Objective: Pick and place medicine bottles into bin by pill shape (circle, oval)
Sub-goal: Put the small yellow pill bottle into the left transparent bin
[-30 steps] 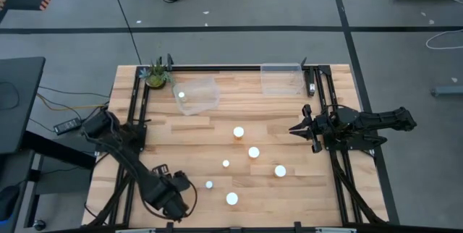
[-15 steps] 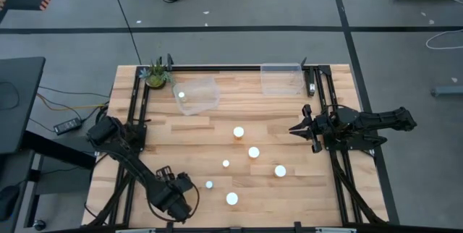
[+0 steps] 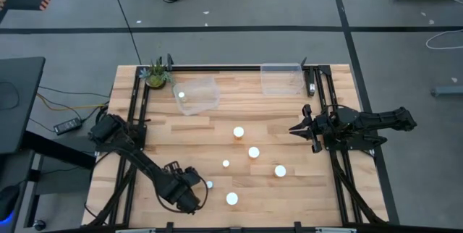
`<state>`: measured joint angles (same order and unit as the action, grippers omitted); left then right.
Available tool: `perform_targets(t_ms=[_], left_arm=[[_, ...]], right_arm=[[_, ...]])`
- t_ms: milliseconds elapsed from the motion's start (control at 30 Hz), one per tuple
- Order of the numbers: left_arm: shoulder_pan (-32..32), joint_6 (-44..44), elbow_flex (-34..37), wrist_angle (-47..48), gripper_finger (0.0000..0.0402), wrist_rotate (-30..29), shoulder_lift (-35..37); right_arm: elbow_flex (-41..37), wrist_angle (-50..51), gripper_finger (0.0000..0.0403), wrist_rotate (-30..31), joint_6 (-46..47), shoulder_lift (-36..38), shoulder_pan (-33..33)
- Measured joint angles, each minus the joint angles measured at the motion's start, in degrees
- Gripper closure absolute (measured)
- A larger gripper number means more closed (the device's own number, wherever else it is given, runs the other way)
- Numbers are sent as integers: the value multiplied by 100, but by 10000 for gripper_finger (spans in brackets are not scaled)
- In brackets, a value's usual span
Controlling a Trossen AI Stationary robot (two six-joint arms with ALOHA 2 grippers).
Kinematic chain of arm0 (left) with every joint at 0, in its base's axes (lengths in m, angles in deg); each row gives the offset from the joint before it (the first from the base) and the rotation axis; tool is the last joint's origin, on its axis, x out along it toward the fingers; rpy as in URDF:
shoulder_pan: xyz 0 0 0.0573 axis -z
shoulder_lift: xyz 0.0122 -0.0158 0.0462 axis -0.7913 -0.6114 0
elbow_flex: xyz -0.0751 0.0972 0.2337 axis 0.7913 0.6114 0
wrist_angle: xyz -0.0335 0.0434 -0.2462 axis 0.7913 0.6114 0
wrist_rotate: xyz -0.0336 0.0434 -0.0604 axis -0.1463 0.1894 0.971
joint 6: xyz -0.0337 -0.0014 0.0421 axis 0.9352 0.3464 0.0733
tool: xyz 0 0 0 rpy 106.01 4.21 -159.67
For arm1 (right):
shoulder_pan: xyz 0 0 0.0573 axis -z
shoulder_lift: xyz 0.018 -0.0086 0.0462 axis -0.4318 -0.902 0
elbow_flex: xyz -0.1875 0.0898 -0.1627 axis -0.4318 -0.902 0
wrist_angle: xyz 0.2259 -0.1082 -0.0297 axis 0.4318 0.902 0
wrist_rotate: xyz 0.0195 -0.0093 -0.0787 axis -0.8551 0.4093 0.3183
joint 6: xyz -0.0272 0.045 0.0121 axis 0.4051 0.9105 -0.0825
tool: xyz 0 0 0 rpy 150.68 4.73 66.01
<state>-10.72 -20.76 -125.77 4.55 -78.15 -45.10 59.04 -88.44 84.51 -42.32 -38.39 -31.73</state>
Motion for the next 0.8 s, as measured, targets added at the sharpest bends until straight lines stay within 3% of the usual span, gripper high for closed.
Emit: perform_targets(t_ms=[233,600,800], left_arm=[[-66,-160,0,-42,188,126,0],[-229,-619,0,-77,296,282,9],[-595,-1195,0,-107,297,406,26]], right_arm=[[0,0,346,1,0,0,1],[0,0,346,1,2,0,0],[0,1,346,0,0,0,0]])
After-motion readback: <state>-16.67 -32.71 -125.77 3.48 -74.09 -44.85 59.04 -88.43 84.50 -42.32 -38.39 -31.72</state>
